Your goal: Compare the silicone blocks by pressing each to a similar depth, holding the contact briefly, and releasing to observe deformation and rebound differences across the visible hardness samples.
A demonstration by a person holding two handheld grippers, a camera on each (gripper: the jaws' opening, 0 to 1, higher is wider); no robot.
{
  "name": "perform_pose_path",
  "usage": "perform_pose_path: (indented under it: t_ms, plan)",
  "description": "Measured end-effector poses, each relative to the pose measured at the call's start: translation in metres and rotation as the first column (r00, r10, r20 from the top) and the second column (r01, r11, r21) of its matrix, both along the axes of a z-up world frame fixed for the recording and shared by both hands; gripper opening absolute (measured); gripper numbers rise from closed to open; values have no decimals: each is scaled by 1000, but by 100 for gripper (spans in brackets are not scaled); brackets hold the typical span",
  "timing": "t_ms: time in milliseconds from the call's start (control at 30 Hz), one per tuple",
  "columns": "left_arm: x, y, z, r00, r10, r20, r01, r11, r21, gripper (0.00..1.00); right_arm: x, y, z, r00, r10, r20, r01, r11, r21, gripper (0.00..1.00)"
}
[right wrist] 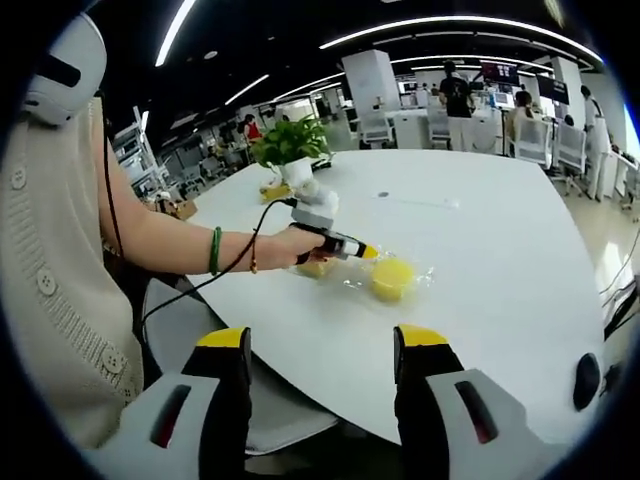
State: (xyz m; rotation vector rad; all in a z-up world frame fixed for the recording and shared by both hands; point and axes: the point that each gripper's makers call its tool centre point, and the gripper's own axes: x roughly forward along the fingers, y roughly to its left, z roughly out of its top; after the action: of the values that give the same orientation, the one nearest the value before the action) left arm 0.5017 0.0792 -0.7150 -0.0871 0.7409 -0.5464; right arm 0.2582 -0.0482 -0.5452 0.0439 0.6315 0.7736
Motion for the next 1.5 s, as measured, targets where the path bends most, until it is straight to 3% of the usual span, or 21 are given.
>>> perform_pose_path:
  t_ms: [200, 333, 467, 633, 800, 900, 1133, 1367, 1433, 1500]
  plan:
    - [-18, 9, 37, 997, -37, 61, 37, 999, 2, 20, 4, 13, 10, 998, 0, 55, -2, 1000, 22, 54]
    - [-36, 17, 68, 992, -72, 105, 74, 997, -12, 18, 6, 25, 17, 995, 13, 97, -17, 999, 39, 56]
    - [-50, 35, 98, 986, -65, 155, 68, 998, -13, 21, 8, 35, 20, 992, 22, 122, -28, 998, 49, 59]
    - [-79, 77, 141, 976, 7, 218, 4, 999, -50, 24, 9, 53, 24, 985, 46, 164, -59, 995, 75, 61]
    - [-112, 124, 171, 960, 78, 269, -63, 996, -65, 26, 6, 70, 23, 978, 78, 193, -98, 991, 94, 63]
    - [-129, 155, 186, 939, 140, 315, -124, 990, -69, 28, 5, 77, 23, 972, 82, 221, -107, 989, 102, 66]
    - [-174, 220, 207, 889, 255, 380, -235, 967, -99, 42, -1, 89, 23, 969, 71, 238, -105, 985, 134, 68]
    - [-216, 254, 220, 848, 298, 438, -285, 954, -96, 52, -12, 93, 13, 972, 42, 231, -78, 986, 148, 72]
    - [-228, 262, 225, 820, 310, 481, -304, 948, -93, 53, -16, 90, 6, 979, 13, 205, -42, 990, 137, 74]
    - [-237, 269, 224, 804, 314, 505, -325, 943, -69, 55, -20, 89, 1, 980, -1, 198, -27, 990, 138, 74]
